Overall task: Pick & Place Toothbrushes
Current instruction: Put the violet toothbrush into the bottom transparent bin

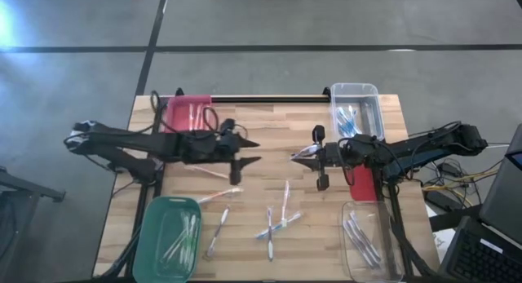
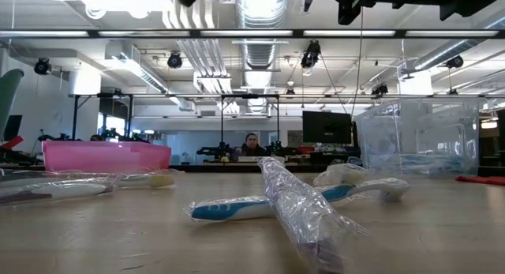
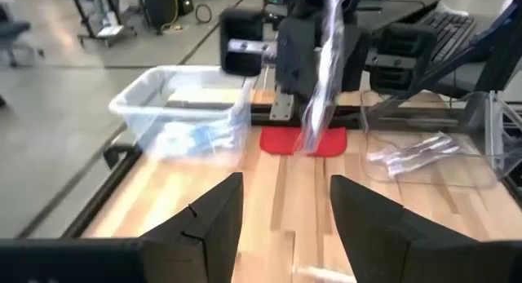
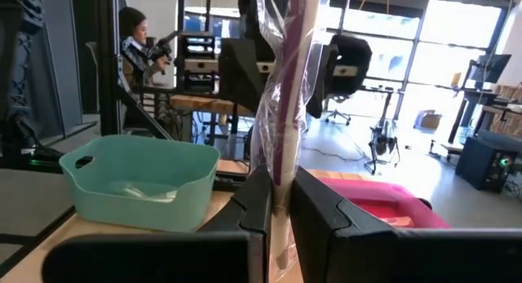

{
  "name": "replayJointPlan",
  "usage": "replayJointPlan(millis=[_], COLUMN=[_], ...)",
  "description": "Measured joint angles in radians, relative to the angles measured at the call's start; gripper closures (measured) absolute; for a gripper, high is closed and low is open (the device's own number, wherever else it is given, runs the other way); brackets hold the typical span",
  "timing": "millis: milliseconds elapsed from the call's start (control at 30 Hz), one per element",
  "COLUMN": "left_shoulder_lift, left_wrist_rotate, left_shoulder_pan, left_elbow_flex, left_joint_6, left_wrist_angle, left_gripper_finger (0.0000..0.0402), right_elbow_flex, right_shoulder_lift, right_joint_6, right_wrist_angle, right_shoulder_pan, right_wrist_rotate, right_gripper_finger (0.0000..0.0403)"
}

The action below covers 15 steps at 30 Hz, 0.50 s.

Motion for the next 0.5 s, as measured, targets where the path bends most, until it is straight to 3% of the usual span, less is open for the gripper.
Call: replayJointPlan(millis=[233, 500], left_shoulder_lift=[-0.171, -0.285], left_wrist_rotate=[-0.016, -0.009], left_shoulder_pan=[-0.048, -0.132], left_elbow_flex=[-0.229, -0.555], left_joint_6=[-0.110, -0.112], left_wrist_angle=[0.060, 0.531], left_gripper_finger=[0.0220, 0.0220], right_elbow_flex=[0.000, 0.000], right_shoulder_lift=[0.000, 0.000], right_joint_6=[0.000, 0.016], right_wrist_angle=[0.000, 0.014], right_shoulder_pan=[0.000, 0.000], right_wrist_rotate=[-0.001, -0.003], right_gripper_finger=[0.0380, 0.0380])
